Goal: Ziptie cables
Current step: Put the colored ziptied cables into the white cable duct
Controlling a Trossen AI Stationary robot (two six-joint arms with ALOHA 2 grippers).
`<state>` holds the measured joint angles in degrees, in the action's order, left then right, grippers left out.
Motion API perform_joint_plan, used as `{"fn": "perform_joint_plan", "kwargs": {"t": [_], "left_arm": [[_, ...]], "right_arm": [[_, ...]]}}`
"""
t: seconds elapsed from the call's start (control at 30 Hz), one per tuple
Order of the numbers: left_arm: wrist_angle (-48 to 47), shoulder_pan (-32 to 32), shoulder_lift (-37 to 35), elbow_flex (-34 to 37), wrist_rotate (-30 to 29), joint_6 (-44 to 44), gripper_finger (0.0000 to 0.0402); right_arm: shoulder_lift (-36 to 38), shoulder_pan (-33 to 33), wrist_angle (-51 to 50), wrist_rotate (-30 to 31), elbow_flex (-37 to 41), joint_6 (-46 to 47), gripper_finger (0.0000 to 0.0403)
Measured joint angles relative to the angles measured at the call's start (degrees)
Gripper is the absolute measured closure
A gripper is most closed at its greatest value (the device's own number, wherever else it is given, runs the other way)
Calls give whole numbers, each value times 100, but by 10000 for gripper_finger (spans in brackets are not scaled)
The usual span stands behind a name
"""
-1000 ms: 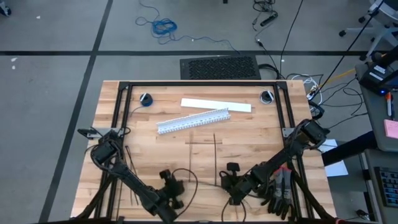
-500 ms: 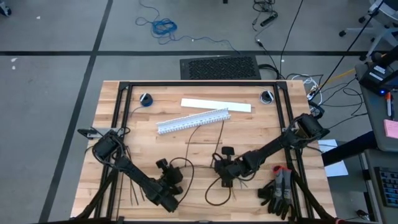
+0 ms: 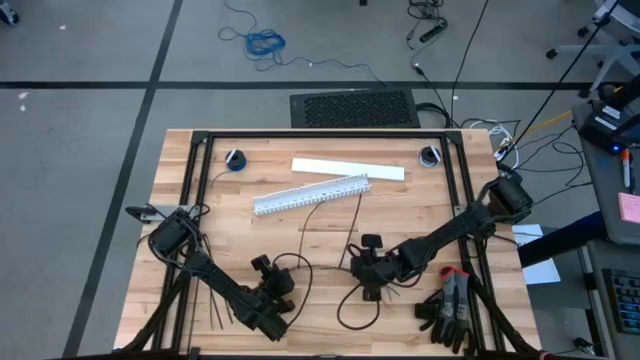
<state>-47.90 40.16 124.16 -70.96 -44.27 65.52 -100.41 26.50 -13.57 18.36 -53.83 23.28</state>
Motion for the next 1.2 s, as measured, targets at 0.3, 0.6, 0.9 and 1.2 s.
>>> {"fn": "perform_joint_plan", "kwargs": {"t": [0.3, 0.6, 0.9, 1.2], "left_arm": [[34, 9, 0, 2, -42, 113, 393], [48, 31, 1, 4, -56, 158, 393], [74, 105, 11, 9, -98, 308, 393], [85, 118, 13, 2, -105, 321, 393]], "right_arm": [[-877, -195, 981, -385, -41, 172, 192], [-757, -401, 875, -188, -43, 106, 196], [-366, -481, 427, 132, -6, 90, 195], [-506, -635, 517, 115, -13, 215, 195]]}}
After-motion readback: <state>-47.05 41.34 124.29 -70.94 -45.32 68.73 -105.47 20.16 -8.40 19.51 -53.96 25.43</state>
